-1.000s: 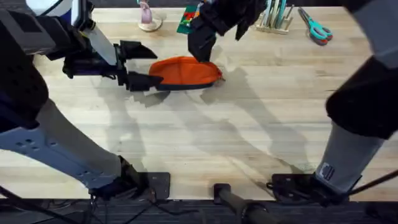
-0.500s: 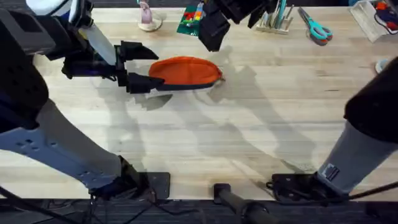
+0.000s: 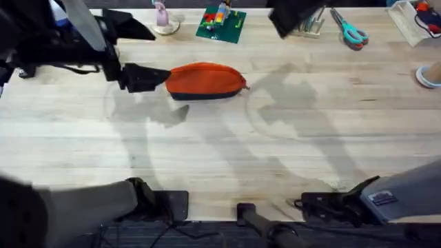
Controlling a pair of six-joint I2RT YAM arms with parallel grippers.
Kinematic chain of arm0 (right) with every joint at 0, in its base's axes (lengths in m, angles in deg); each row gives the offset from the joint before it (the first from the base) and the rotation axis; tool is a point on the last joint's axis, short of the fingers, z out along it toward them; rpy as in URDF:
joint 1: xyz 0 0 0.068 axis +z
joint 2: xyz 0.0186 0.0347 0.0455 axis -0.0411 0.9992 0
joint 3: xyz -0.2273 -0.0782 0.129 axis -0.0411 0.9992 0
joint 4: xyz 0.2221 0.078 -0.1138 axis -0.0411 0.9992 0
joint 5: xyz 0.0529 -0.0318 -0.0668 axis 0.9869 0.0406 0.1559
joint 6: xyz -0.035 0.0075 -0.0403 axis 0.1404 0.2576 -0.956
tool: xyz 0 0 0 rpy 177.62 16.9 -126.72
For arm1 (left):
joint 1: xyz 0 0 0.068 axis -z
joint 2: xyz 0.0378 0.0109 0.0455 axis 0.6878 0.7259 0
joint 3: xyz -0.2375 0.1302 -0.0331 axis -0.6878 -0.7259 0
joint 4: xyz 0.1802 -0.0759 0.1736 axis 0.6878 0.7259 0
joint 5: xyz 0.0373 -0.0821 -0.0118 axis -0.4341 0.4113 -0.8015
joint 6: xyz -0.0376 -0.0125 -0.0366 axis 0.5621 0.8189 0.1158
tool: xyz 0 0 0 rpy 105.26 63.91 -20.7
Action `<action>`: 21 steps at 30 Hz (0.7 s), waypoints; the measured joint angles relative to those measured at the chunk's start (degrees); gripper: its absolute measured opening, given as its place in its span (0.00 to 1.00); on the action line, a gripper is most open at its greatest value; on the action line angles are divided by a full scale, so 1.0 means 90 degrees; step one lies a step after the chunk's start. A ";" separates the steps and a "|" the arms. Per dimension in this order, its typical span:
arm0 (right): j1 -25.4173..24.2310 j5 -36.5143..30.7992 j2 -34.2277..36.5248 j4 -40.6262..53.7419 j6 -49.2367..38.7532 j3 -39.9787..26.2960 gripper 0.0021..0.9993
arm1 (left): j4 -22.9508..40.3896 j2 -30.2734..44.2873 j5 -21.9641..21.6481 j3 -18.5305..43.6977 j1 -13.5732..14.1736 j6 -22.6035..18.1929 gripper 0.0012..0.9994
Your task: Unzip the bag, pick up the pens from the table one at a time and place them inside, then zip the bag closed.
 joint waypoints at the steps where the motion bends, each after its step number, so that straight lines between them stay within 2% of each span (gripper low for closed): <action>1: -0.0034 0.0001 -0.0116 -0.0023 -0.0064 0.0158 1.00 | -0.0046 -0.0172 -0.0160 -0.0002 0.0000 0.0265 1.00; 10: -0.0259 0.0001 -0.1281 -0.0367 -0.0660 0.1830 1.00 | -0.0130 -0.1887 -0.1734 0.0038 0.0000 0.3068 0.99; 14: -0.0257 0.0003 -0.1644 -0.0405 -0.0740 0.2258 1.00 | 0.0338 -0.2562 -0.2672 0.0281 0.0000 0.4223 0.99; 18: -0.0257 0.0001 -0.1856 -0.0424 -0.0750 0.2407 1.00 | 0.0725 -0.3079 -0.3245 0.0507 0.0000 0.4749 0.99; 21: -0.0257 0.0001 -0.1968 -0.0424 -0.0768 0.2416 1.00 | 0.0886 -0.3322 -0.3447 0.0532 0.0000 0.4952 0.99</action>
